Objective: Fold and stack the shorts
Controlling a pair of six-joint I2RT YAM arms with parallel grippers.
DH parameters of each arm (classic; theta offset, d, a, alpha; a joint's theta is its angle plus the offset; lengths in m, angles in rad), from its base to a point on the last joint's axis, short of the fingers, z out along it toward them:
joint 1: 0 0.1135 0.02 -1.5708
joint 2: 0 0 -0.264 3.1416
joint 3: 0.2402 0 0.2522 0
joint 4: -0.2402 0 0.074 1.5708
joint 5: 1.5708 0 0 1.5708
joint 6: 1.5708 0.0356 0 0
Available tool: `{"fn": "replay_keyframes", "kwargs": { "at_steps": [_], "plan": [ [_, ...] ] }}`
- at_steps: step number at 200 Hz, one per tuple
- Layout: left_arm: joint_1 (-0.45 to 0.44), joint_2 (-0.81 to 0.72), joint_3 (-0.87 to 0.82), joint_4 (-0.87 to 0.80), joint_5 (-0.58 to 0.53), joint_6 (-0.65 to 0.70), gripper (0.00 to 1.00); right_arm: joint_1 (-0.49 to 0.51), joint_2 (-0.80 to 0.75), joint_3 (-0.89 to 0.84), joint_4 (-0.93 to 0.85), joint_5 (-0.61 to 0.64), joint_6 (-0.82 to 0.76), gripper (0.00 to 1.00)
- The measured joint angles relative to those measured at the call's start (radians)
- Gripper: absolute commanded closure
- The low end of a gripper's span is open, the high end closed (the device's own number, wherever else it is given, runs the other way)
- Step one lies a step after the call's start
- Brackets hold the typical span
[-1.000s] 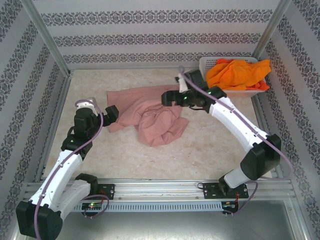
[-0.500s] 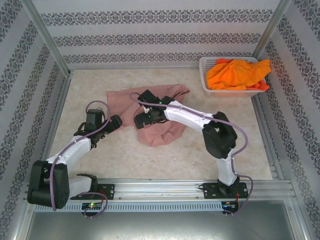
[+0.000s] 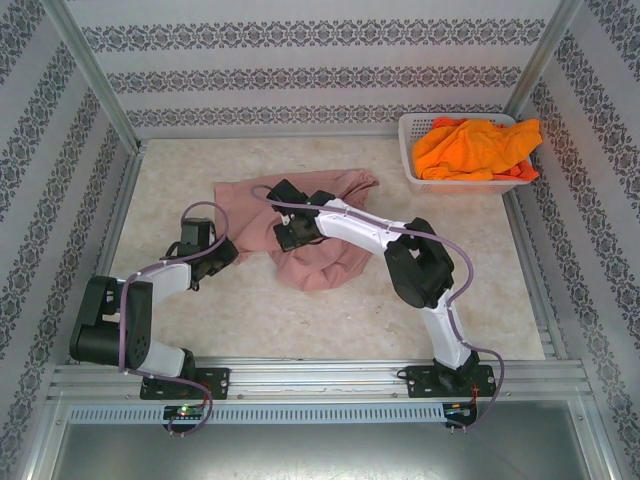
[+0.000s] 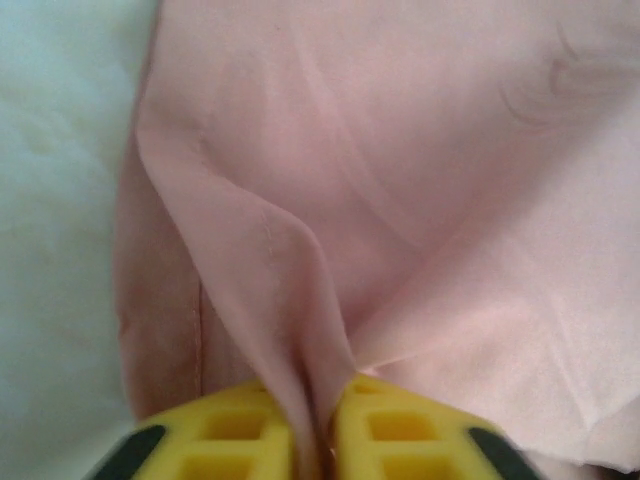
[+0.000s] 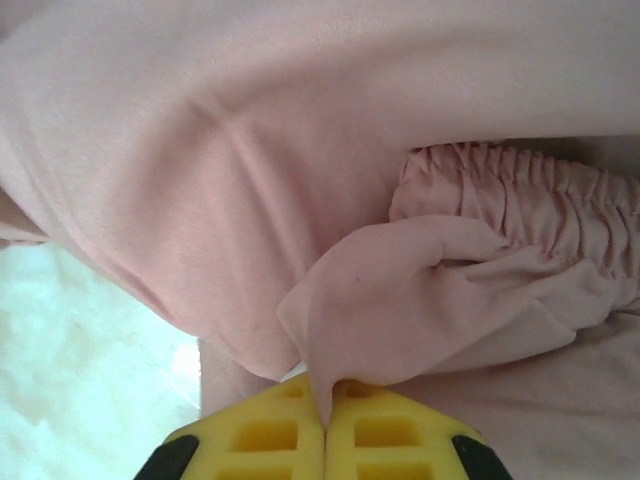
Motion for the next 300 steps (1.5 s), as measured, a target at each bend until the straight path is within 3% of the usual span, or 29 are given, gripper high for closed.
{"fn": "replay_keyframes", "kwargs": {
  "at_steps": [35,76,102,110,119,133,152,164,175,195,229,244,273,300],
  "plan": [
    [0.078,-0.009,0.169,-0.039,-0.004,0.040,1.00,-0.046,-0.188,-0.045,0.042,-0.053,0.008,1.00],
    [0.164,0.035,0.510,-0.097,-0.003,0.105,1.00,-0.188,-0.731,-0.346,0.240,-0.090,0.076,0.98],
    [0.172,0.140,0.724,-0.117,0.012,0.123,1.00,-0.229,-0.960,-0.591,0.307,-0.083,0.114,0.92],
    [0.172,0.179,0.780,-0.119,0.026,0.125,1.00,-0.223,-1.001,-0.669,0.316,-0.083,0.126,0.86],
    [0.172,0.222,0.834,-0.124,0.047,0.125,0.96,-0.211,-1.034,-0.758,0.331,-0.082,0.135,0.71],
    [0.172,0.315,0.942,-0.136,0.093,0.117,0.70,-0.194,-1.069,-0.898,0.332,-0.074,0.163,0.41],
    [0.169,0.459,1.118,-0.180,0.175,0.109,0.55,-0.185,-1.110,-1.028,0.306,-0.060,0.173,0.13],
    [0.161,0.540,1.232,-0.227,0.213,0.127,0.45,-0.180,-1.146,-1.068,0.294,-0.042,0.177,0.03],
    [0.148,0.569,1.276,-0.266,0.234,0.154,0.36,-0.180,-1.176,-1.077,0.296,-0.027,0.182,0.02],
    [0.105,0.540,1.241,-0.305,0.253,0.208,0.24,-0.180,-1.194,-1.072,0.330,-0.014,0.167,0.02],
    [0.052,0.281,0.885,-0.259,0.270,0.225,0.17,-0.192,-1.040,-1.006,0.369,-0.033,0.149,0.02],
    [0.058,0.150,0.720,-0.240,0.270,0.221,0.15,-0.227,-0.936,-0.963,0.380,-0.088,0.171,0.16],
    [0.064,-0.028,0.481,-0.211,0.266,0.199,0.11,-0.306,-0.810,-0.964,0.470,-0.214,0.364,0.22],
    [0.064,-0.168,0.303,-0.215,0.241,0.174,0.08,-0.298,-0.785,-1.022,0.566,-0.258,0.581,0.21]
  ]
}}
